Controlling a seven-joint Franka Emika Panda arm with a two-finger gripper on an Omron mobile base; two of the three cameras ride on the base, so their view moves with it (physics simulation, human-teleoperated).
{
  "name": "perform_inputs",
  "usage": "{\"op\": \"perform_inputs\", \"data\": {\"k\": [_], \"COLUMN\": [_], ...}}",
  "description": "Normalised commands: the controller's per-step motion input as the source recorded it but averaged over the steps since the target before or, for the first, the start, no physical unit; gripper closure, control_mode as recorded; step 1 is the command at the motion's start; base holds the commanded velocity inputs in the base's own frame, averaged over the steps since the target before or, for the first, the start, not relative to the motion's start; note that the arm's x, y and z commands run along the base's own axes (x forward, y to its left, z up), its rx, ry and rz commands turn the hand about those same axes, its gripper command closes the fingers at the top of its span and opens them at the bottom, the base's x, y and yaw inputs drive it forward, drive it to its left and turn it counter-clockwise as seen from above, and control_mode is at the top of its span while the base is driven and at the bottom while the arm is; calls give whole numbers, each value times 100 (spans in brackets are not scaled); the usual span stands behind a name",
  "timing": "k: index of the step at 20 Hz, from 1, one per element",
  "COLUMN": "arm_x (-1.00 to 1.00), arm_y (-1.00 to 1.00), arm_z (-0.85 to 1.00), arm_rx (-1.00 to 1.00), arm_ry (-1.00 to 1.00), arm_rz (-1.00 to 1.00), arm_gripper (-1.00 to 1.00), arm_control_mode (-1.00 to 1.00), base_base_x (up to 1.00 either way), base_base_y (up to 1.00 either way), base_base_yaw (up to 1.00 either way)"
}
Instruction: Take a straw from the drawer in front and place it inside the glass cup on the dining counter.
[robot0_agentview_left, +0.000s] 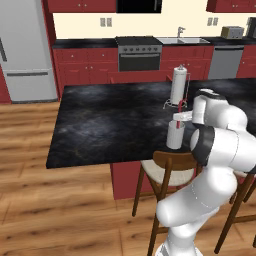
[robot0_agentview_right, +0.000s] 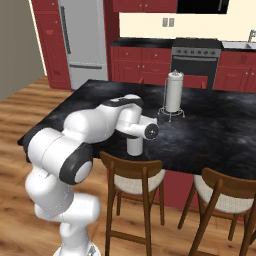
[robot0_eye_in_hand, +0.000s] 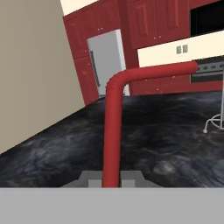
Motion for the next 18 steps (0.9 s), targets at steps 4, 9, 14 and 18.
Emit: {"op": "perform_inputs", "data": {"k": [4,9,14,18], "arm_x": [5,6,0,0], "arm_y": [-6,-2,-1,0], "arm_z": [-20,-1,13,1], "arm_rx": [0,0,0,0], "arm_ry": [0,0,0,0], "arm_rz": [0,-1,-1,-1], "arm_gripper": [100,100,100,100], "arm_control_mode": [-100,-100,-100,-100], "base_base_x": [0,0,0,0], "base_base_y": [0,0,0,0], "base_base_yaw": [0,0,0,0]}}
